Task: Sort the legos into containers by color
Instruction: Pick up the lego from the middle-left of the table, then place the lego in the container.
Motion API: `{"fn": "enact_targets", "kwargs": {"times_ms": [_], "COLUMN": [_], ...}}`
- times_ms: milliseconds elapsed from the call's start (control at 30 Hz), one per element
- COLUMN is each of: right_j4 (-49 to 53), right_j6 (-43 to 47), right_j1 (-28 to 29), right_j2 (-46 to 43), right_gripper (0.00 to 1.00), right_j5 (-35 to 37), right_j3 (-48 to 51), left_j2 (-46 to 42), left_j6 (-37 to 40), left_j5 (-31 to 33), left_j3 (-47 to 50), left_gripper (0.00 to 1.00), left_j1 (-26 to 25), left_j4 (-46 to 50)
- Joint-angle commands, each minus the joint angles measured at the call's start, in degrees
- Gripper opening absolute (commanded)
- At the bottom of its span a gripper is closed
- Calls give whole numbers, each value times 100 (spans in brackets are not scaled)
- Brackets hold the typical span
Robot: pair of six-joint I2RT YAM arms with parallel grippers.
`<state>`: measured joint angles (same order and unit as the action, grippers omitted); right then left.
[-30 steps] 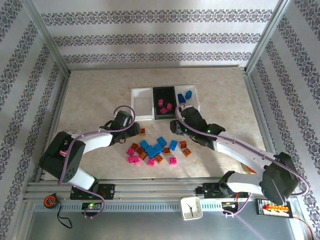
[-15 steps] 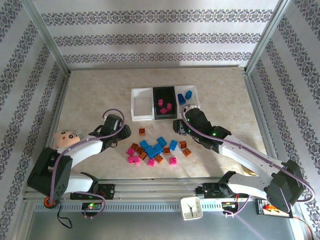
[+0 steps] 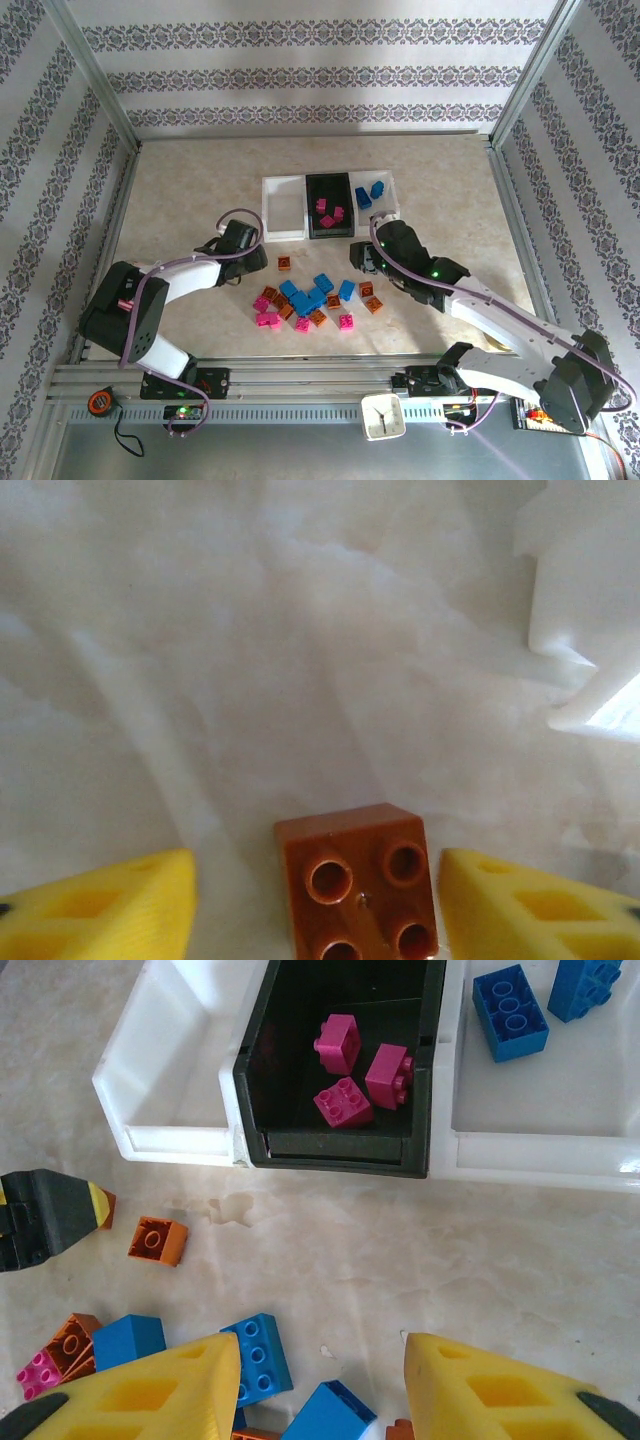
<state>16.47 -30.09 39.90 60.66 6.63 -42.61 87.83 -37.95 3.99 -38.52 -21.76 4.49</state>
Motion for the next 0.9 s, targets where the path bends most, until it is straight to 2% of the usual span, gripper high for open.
{"fn": "enact_targets", "kwargs": {"times_ms": [0,267,433,567,700,867], "right_j4": [119,33,-3,-75,-112,9], "right_j6": [-74,-123,-164,-242,-313,-402], "right_j1": [29,17,10,5,-8,-4], "right_j2": [-137,-162,-216,-301,-310,-431], "right_gripper": [47,47,47,47,48,48], "right_j5": [145,177,205,216,245,277], "right_j3": [84,260,388,497,567,679], "left_j2": [304,-38,-1103,-1541,-963,421], "left_j6": [146,226,235,347,526,731], "left_j5": [-14,-135,-190,-82,-114,-75], "left_j3": [-12,277,132,-558,-1444,-2603], "left_gripper": [50,25,22,23,23,23], "left_j1": [-43,-44,-320,-714,-746,-726], "left_j4": [-267,-241,378,865,992,1090]}}
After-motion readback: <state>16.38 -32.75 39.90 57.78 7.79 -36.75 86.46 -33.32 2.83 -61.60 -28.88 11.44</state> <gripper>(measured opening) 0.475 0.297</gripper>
